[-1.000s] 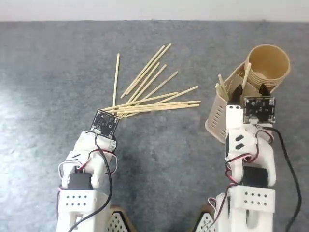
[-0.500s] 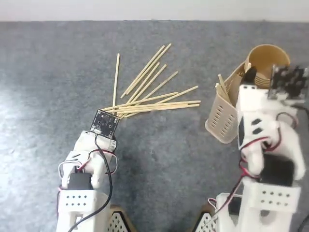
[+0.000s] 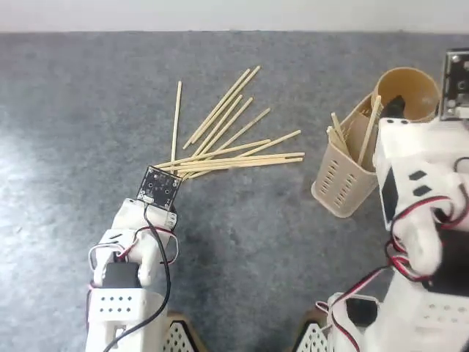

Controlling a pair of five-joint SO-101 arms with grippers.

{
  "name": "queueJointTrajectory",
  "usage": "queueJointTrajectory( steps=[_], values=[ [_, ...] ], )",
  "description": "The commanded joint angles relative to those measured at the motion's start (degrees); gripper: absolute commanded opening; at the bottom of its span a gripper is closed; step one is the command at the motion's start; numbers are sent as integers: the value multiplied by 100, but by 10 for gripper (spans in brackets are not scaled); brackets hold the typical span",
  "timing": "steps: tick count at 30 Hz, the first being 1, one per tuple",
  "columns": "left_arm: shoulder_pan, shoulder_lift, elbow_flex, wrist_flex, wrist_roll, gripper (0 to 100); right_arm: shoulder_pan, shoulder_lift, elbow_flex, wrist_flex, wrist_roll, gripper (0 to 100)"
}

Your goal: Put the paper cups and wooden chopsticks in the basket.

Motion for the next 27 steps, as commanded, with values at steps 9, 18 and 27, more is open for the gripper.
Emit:
queueJointTrajectory(
  steps=[9,18,27],
  values=[
    [-9,-35,-31,-88,26,101,66,48,-598,1745,-26,194],
    [-9,-35,-31,-79,26,101,-347,-1613,1160,1763,-18,194],
    [-9,-35,-31,-79,26,101,-426,-3240,3859,1552,316,194]
  ],
)
